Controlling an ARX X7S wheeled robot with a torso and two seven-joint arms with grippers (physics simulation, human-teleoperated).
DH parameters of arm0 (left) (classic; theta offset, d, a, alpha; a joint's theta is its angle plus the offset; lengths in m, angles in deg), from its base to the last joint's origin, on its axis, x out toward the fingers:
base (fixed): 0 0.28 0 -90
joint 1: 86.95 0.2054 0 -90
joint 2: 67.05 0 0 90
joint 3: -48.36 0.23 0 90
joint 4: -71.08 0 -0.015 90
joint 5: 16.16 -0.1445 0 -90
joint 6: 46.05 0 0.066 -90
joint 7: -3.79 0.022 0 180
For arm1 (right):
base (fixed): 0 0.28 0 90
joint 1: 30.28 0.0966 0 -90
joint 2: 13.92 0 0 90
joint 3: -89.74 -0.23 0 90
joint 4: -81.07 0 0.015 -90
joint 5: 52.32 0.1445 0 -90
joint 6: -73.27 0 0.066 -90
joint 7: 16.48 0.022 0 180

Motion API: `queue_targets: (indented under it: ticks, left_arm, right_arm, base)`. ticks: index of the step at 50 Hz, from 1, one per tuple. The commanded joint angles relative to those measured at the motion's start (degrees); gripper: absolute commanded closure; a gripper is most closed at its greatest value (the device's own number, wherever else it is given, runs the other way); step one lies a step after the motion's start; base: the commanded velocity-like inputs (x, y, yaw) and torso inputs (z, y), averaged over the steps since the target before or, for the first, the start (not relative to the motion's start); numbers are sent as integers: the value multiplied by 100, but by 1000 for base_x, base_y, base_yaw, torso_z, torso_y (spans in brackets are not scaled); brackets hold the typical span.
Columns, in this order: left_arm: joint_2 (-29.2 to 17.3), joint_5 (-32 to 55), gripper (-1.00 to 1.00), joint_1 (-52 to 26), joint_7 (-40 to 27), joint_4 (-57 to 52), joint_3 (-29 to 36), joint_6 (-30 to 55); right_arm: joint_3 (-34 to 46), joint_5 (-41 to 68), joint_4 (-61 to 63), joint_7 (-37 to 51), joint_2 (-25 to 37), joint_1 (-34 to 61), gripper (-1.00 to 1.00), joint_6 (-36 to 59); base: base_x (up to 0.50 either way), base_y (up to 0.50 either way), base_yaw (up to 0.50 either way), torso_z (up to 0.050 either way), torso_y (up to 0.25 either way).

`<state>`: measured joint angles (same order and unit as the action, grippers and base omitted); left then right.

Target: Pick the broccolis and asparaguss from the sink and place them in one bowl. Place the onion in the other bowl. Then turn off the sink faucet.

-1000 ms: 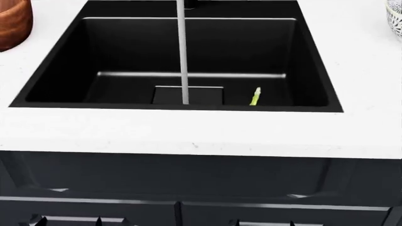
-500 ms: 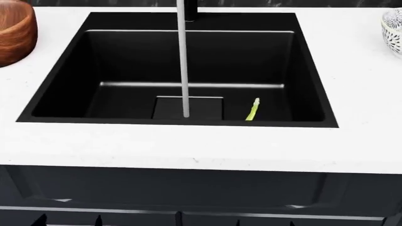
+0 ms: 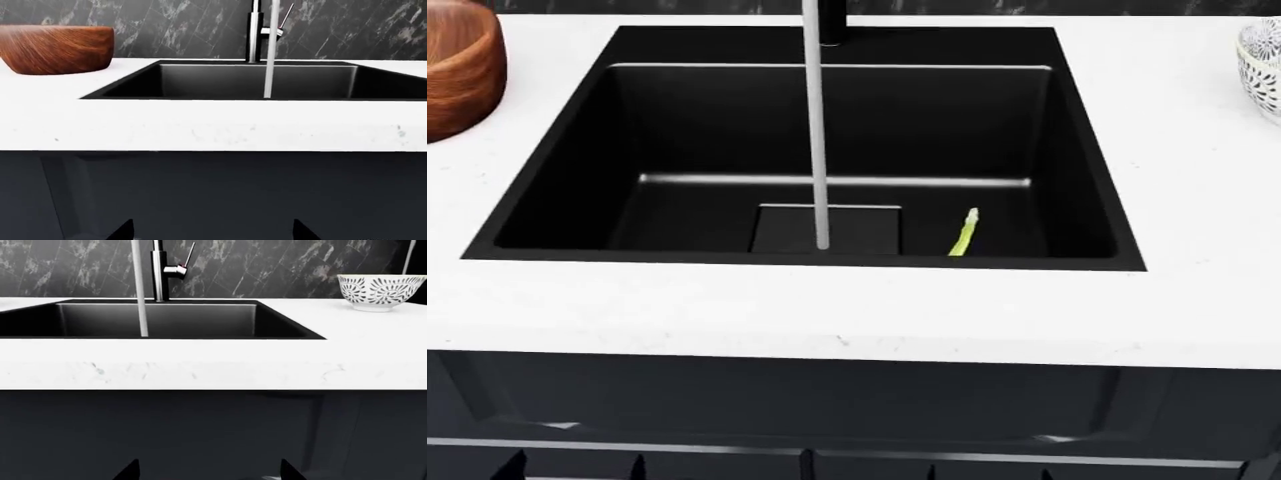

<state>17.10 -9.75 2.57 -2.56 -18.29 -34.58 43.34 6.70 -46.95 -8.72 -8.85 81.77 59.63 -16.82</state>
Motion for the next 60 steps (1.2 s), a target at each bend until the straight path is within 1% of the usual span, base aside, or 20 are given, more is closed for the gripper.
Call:
queue_targets:
  ticks: [1, 5, 7, 9, 10, 12, 14, 17, 20, 21, 24, 27, 30, 37, 39, 41, 45, 50, 55, 60]
  left_arm:
    - [376, -428, -100, 24, 467, 65, -485, -45]
    - [324, -378, -100, -14, 366, 38, -470, 26]
    - [309, -72, -100, 61, 486, -258, -478, 422]
    - [306, -139, -100, 49, 367, -305, -454, 384]
    - [317, -174, -100, -8, 225, -410, -463, 748]
    - [298, -262, -100, -31, 40, -786, -468, 890]
    - [202, 168, -100, -254, 206, -1387, -500, 2056]
    - [-10, 258, -100, -588, 203, -2296, -404, 3005]
    - [-56, 206, -100, -1201, -65, -2700, -324, 4046]
    - [-15, 417, -100, -1632, -66, -2838, -483, 4629]
    - [-55, 497, -100, -2314, -115, -3047, -466, 5279]
    - [-82, 512, -100, -3217, -92, -2931, -303, 5706]
    - [83, 696, -100, -4197, -56, -2461, -359, 6272]
    - [135, 587, -100, -5526, -26, -922, -118, 6173]
    - [185, 633, -100, -5884, 19, -440, -169, 6159]
    - [174, 594, -100, -6007, -7, -200, -156, 6026]
    - [208, 687, -100, -6452, 128, 577, -154, 6043]
    - [247, 487, -100, -7409, 289, 2303, 118, 5300]
    - [334, 337, -100, -8080, 429, 3902, 344, 4550]
    - [322, 328, -100, -8264, 470, 4795, 377, 4172]
  right_arm:
    - [-397, -450, 17, -433, -378, -18, -100, 125]
    - [-307, -428, 40, -377, -318, -11, -100, 134]
    - [-357, -76, -14, -510, -357, 7, -100, -90]
    - [-267, -291, 110, -343, -315, 58, -100, 110]
    - [-255, -262, 301, -325, -307, 100, -100, 269]
    - [-192, -367, 633, -245, -256, 171, -100, 571]
    - [-182, -404, 1087, -201, -180, 408, -100, 1229]
    - [-298, -246, 1917, -224, -79, 940, -100, 2511]
    - [-254, -282, 2428, -252, 82, 1446, -100, 3320]
    - [-279, -261, 2693, -275, 143, 1750, -100, 3783]
    - [-234, -218, 2961, -400, 310, 2471, -100, 4753]
    - [-368, 58, 2536, -681, 379, 3815, -100, 5434]
    - [-438, 234, 1997, -923, 477, 4641, -100, 5882]
    - [-578, 340, 1231, -1119, 637, 5544, -100, 5956]
    - [-704, 412, 1234, -1192, 694, 5556, -100, 5898]
    - [-480, 303, 1186, -1224, 883, 5570, -100, 6012]
    - [-770, 457, 819, -1328, 884, 5575, -100, 5945]
    - [-753, 443, -492, -1479, 1027, 6457, -100, 5967]
    - [-571, 324, -1852, -1606, 1054, 7283, -100, 5498]
    - [-370, 306, -1937, -1741, 1081, 7272, -100, 5523]
  base:
    - [0, 0, 0, 0, 0]
    - [0, 0, 0, 0, 0]
    - [0, 0, 0, 0, 0]
    - [0, 0, 0, 0, 0]
    - [0, 0, 0, 0, 0]
    - [0, 0, 0, 0, 0]
    - [0, 0, 0, 0, 0]
    - [0, 0, 0, 0, 0]
    - [0, 0, 0, 0, 0]
    - [0, 0, 0, 0, 0]
    - [0, 0, 0, 0, 0]
    - [0, 0, 0, 0, 0]
    - [0, 0, 0, 0, 0]
    - [0, 0, 0, 0, 0]
    - [0, 0, 0, 0, 0]
    - [0, 0, 0, 0, 0]
    - [0, 0, 0, 0, 0]
    - [0, 0, 0, 0, 0]
    - [0, 0, 0, 0, 0]
    - [0, 0, 0, 0, 0]
